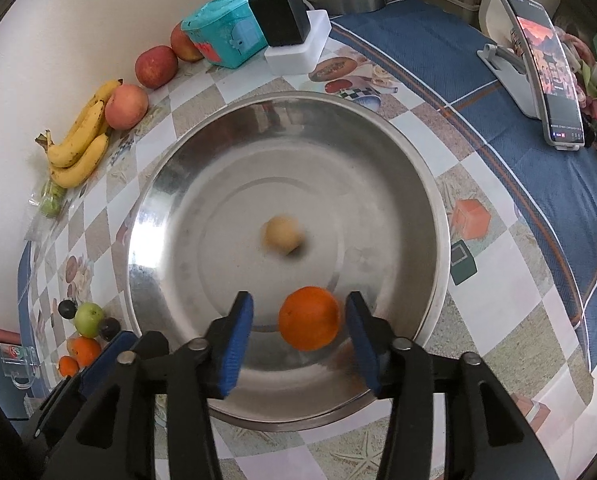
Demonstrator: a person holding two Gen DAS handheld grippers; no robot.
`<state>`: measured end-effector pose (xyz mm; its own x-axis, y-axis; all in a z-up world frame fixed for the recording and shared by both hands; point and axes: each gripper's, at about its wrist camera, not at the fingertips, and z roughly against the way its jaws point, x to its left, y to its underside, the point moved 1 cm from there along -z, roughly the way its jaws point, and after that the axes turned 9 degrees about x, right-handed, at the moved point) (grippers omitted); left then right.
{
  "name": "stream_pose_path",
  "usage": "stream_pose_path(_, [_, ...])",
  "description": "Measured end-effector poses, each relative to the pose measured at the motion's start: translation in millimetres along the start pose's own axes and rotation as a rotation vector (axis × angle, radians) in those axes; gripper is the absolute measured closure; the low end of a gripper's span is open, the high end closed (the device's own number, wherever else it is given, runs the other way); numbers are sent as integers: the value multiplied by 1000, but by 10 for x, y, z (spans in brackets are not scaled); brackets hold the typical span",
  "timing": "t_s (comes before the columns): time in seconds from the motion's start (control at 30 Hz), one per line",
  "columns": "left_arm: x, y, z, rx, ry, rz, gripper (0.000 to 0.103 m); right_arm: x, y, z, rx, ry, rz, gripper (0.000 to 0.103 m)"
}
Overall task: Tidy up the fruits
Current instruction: 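Withdraw both open tools from the bowl back over the table fruit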
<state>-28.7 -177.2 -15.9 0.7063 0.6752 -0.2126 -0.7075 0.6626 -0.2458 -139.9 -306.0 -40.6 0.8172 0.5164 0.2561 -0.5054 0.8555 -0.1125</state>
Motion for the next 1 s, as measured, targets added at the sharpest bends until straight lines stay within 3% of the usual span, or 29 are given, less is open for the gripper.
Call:
stream_pose_path(0.1, [108,-9,12,3,-27,42,49,1,-3,7,-7,2,6,37])
stream_pose_path(0.23, [298,-22,46,1,-62,115,38,18,-11,14,-18,9,21,32])
stream_pose_path(0.3, [403,-21,65,1,-83,155,29,29,-10,15,-21,7,28,22])
stream_pose_path(0.47, [719,3,118,1,-150,259,14,87,-5,17,-36,6,65,22])
stream_pose_path(0.6, [989,50,199,-17,-180,348,1,156,17,2,-42,13,101,10])
stream_pose_path(1.0, [1632,187,619,-108,-368,429,0,599,202,6,-47,-32,274,10])
